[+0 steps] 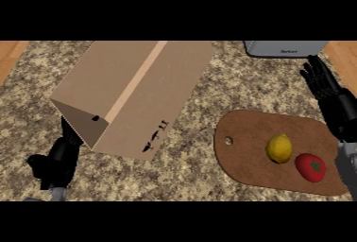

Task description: Pick the lemon from the cutting board and place it in the cardboard box

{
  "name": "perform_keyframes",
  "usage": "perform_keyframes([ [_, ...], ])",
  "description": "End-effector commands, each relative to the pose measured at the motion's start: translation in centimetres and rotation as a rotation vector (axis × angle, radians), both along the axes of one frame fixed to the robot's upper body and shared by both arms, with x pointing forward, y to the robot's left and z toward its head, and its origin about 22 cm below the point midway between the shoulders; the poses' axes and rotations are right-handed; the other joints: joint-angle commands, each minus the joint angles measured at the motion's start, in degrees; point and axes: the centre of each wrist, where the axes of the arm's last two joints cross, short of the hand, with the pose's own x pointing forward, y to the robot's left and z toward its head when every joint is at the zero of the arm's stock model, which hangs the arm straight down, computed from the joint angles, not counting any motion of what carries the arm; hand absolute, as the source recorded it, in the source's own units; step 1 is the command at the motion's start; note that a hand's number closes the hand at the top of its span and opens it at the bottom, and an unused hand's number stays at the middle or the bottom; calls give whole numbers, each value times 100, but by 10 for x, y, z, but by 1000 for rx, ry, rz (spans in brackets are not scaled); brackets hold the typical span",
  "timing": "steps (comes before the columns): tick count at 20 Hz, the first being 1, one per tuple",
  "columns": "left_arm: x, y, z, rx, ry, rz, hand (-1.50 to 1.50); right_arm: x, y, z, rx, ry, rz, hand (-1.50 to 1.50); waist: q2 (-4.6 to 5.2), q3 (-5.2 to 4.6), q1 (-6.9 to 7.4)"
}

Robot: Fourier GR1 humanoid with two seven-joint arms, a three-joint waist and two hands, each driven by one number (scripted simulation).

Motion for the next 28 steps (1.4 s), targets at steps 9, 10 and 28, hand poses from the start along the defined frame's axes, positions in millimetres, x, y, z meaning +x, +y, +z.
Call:
perform_keyframes([
  [9, 3, 91, 18, 377, 70, 222, 0, -73, -66, -38, -637, 153, -188, -150, 65, 142, -169],
  [10, 6, 101, 22, 394, 95, 238, 0, -94, -52, -72, -539, 176, -226, -150, 30, 164, -186],
  [28, 27, 85, 20, 395, 111, 184, 0, -118, -107, -41, -701, 195, -112, -150, 21, 149, 81],
])
